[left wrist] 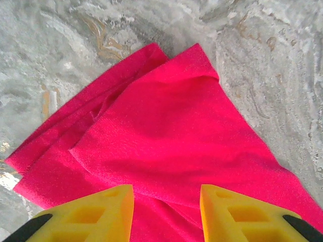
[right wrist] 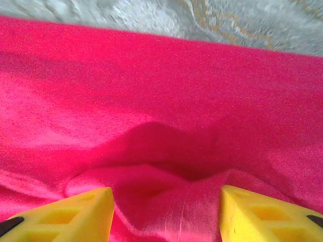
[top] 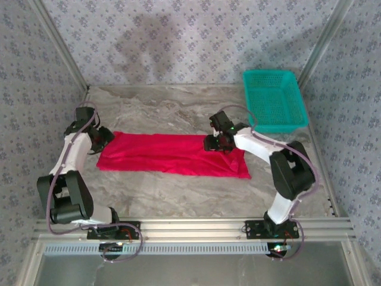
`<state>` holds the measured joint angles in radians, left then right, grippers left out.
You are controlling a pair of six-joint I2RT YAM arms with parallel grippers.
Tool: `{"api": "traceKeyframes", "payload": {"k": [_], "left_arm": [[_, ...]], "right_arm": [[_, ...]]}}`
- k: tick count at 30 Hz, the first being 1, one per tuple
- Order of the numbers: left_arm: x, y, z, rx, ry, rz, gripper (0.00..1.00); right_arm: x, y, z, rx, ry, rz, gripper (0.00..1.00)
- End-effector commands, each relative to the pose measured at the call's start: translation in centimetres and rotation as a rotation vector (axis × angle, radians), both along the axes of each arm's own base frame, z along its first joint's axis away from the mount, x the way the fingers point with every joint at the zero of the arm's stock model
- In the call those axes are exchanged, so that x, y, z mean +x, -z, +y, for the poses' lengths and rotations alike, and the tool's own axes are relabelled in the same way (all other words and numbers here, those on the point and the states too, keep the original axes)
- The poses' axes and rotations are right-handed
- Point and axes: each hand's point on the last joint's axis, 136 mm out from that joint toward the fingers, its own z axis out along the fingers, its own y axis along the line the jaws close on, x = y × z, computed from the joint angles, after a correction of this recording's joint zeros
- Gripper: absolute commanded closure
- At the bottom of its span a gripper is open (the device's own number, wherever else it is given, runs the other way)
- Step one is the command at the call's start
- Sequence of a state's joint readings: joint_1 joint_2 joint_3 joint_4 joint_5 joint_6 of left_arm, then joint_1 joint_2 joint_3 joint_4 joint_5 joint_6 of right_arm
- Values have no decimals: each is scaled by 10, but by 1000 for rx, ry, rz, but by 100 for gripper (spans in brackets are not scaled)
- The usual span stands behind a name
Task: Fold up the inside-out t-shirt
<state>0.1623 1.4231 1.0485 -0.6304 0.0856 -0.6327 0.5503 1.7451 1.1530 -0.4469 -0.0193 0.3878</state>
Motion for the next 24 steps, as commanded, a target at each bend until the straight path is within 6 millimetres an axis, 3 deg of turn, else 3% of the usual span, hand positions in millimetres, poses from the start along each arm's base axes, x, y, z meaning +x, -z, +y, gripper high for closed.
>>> {"api": "traceKeyframes", "payload": {"k": [1,4,8,9,12,15,20,24], "left_arm": [[0,5,-3,-23,5,4,62],[2,6,-4,-29,6,7,62],[7,7,-6,-40,8,4,64],[8,7,-7,-40,9,5,64],[9,6,-9,-39,11,-1,65],[9,10,-11,-42,14,9,65],[9,11,-14,-40,23,12,66],[11,8,-18,-39,34,10,66]], "right_arm": [[-8,5,-5,-94,-33,21,42],[-11,3,-1,-97,-45,19,48],[-23,-13,0,-113,-37,-16,83],[-28,-16,0,-111,-31,-23,86],[-50,-25,5,-89,-16,-35,87],[-77,-19,7,-76,10,-23,85],[-110,-3,11,-82,24,-1,71],[-119,-15,7,-110,29,-36,61]]}}
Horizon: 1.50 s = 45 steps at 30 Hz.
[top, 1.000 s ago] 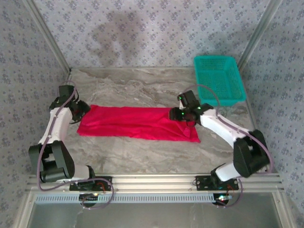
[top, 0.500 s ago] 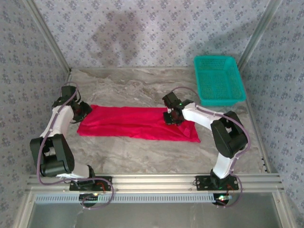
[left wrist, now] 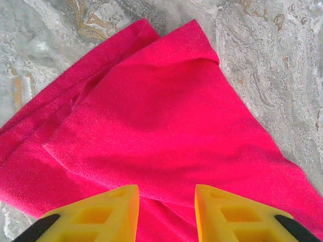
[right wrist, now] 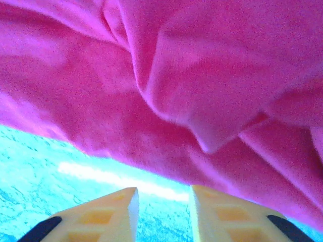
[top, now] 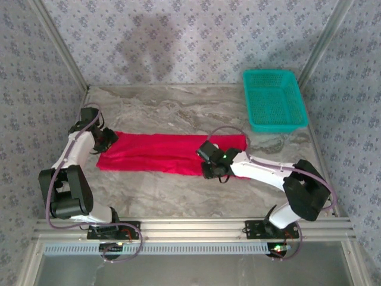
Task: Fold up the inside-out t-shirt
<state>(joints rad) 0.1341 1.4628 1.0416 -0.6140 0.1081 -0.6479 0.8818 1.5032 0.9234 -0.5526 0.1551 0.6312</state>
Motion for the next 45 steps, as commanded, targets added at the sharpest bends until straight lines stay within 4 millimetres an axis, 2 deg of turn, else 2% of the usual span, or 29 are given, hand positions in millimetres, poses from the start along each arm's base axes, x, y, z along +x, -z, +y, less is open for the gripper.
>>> {"api": "traceKeyframes", "payload": {"k": [1,4,5,8,12,16,19,20,23,24,26,28,30,32,35,37,40,41,44,45], "left_arm": [[8,-6,-6,-8,13,-20,66],[9,-5,-10,-6,23,-22,66],[8,-4,-11,-8,25,-19,66],[9,2,-15,-17,33,-7,66],[11,7,-19,-28,44,8,67],[11,12,-20,-32,58,27,67],[12,15,-20,-30,65,44,67],[13,16,-20,-31,66,47,67],[15,18,-21,-37,68,54,67],[16,19,-21,-41,67,56,67],[18,19,-22,-47,67,55,67],[20,18,-22,-49,70,52,67],[20,18,-21,-42,71,55,67],[20,17,-20,-32,71,58,67],[19,20,-19,-27,71,63,67],[19,22,-18,-24,74,72,67],[18,24,-16,-16,80,89,67],[19,23,-16,-13,82,89,67],[21,19,-15,-10,89,87,67],[22,18,-15,-7,92,86,67]], "right_arm": [[-1,-22,-15,-24,68,-62,55],[2,-36,-33,-29,102,-90,31],[9,-38,-43,-32,132,-95,29],[31,-35,-74,-47,229,-62,28],[56,-17,-96,-72,258,5,32],[69,2,-104,-95,248,62,34],[75,10,-98,-46,247,93,37],[77,11,-95,-28,244,92,41],[79,9,-89,-3,218,101,69],[83,4,-88,2,216,87,80],[90,-10,-90,-18,197,53,95],[88,-26,-87,-22,167,31,100],[75,-38,-84,-28,119,15,100],[54,-41,-78,-17,63,10,98],[16,-32,-66,2,-24,2,91],[-3,-20,-71,-22,-27,-2,88],[-15,-8,-90,-68,65,-7,82],[-16,-7,-95,-78,93,-17,77],[-14,-12,-107,-85,160,-57,46],[-11,-17,-108,-81,174,-76,40]]}}
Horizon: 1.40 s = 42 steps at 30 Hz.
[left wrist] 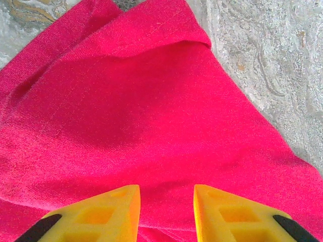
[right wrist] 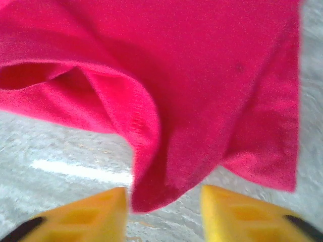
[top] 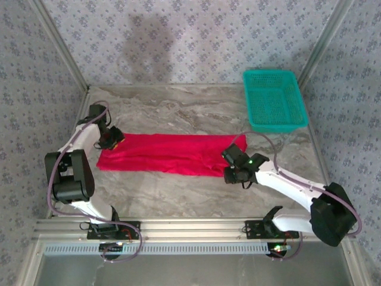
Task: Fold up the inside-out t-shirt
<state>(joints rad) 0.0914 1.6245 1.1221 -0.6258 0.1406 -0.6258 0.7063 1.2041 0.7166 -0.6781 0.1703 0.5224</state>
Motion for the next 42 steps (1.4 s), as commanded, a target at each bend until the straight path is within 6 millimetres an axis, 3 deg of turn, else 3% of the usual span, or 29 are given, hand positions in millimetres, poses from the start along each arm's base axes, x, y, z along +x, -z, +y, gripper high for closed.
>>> {"api": "traceKeyframes", "payload": {"k": [1,6,8,12,15,19,25,28,31,35,39,42], "left_arm": [[4,-12,4,22,16,-5,67],[7,-19,2,6,7,-34,67],[9,-19,-1,-15,6,-40,67],[9,-17,-4,-27,12,-35,67],[8,-17,-2,-21,13,-32,68],[9,-15,-2,-21,12,-27,68],[14,-14,1,-26,10,-24,68],[15,-14,5,-35,2,-21,68],[12,-13,17,-54,-41,-9,68],[3,-11,35,-117,-126,-17,67],[-3,-9,51,-163,-198,-34,64],[-2,-2,58,-199,-238,-41,63]], "right_arm": [[13,-21,-12,-4,102,-93,39],[49,-53,14,133,103,-163,38],[76,-62,32,225,98,-191,38],[112,-40,44,217,69,-127,37],[124,-17,53,238,37,-41,36],[108,-3,74,278,-5,42,36],[43,16,110,324,-63,129,36],[25,15,116,309,-88,129,35],[23,9,109,284,-85,121,35],[37,-13,84,233,-53,72,35],[60,-31,44,225,75,18,35],[70,-26,0,208,233,47,37]]}}
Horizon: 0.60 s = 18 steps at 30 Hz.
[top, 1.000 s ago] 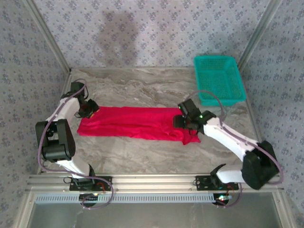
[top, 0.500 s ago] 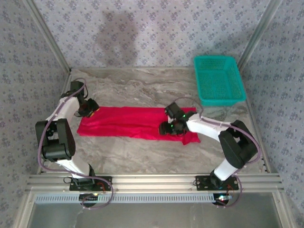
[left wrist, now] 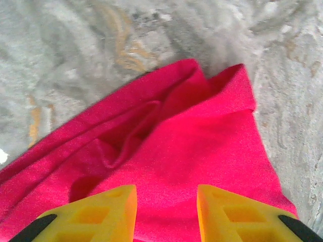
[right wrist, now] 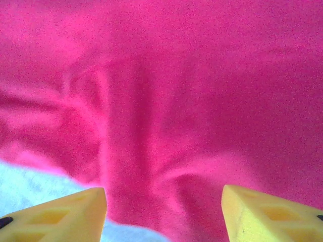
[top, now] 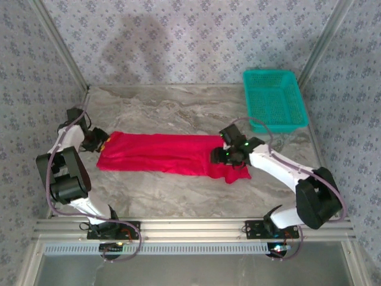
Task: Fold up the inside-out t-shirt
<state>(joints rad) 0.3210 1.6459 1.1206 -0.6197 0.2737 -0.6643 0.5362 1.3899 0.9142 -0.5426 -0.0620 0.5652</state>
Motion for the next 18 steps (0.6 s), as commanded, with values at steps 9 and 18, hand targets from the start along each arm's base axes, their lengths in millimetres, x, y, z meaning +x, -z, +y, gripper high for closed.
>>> {"api": "traceKeyframes", "payload": {"k": [9,18], "left_arm": [[48,15,10,-144,-72,-69,62],[60,33,11,-171,-67,-42,65]], "right_arm": [[60,2,-85,-29,251,16,40],[93,39,-93,-93,247,101,43]]}}
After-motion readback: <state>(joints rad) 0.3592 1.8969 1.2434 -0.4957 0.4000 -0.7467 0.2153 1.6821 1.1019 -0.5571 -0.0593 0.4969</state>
